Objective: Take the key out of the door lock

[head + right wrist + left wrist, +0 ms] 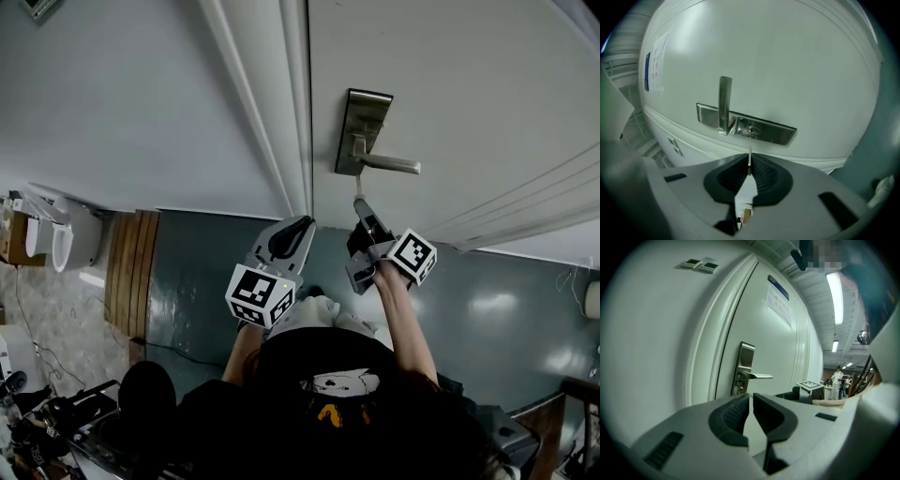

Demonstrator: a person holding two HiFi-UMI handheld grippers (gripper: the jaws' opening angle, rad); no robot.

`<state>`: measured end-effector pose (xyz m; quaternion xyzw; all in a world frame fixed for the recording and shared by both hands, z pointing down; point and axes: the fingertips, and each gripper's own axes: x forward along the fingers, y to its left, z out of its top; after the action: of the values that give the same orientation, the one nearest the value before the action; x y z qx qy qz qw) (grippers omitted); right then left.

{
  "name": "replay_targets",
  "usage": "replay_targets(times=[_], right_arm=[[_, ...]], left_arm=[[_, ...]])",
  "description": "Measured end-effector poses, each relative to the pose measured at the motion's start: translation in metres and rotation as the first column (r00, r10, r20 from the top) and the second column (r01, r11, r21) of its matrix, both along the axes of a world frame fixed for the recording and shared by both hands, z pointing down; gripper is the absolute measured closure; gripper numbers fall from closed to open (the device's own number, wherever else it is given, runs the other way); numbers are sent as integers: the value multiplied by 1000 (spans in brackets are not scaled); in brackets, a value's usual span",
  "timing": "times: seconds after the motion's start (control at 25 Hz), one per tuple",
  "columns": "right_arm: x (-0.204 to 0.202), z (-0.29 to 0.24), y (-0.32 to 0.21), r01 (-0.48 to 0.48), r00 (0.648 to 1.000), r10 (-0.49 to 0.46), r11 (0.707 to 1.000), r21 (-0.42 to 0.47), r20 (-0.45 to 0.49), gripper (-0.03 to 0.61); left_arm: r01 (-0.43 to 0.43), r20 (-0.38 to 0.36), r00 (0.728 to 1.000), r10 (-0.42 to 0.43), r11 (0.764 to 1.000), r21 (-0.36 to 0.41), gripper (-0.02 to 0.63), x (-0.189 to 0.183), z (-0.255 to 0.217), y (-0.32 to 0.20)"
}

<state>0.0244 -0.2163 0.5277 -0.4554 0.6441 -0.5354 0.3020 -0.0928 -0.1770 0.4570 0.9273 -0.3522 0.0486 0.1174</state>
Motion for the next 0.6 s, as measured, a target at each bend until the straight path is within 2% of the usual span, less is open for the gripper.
replay_targets(times=[0.28, 0.6], right_arm=[[10, -13, 34, 44, 996, -42, 999, 29, -77, 558], [35, -30, 94, 76, 990, -68, 995, 58, -122, 558]], left_arm=[[-13, 17, 1000, 13, 1000, -1, 583, 17, -2, 17], [-36, 26, 999, 36, 999, 10, 583, 50, -11, 63]])
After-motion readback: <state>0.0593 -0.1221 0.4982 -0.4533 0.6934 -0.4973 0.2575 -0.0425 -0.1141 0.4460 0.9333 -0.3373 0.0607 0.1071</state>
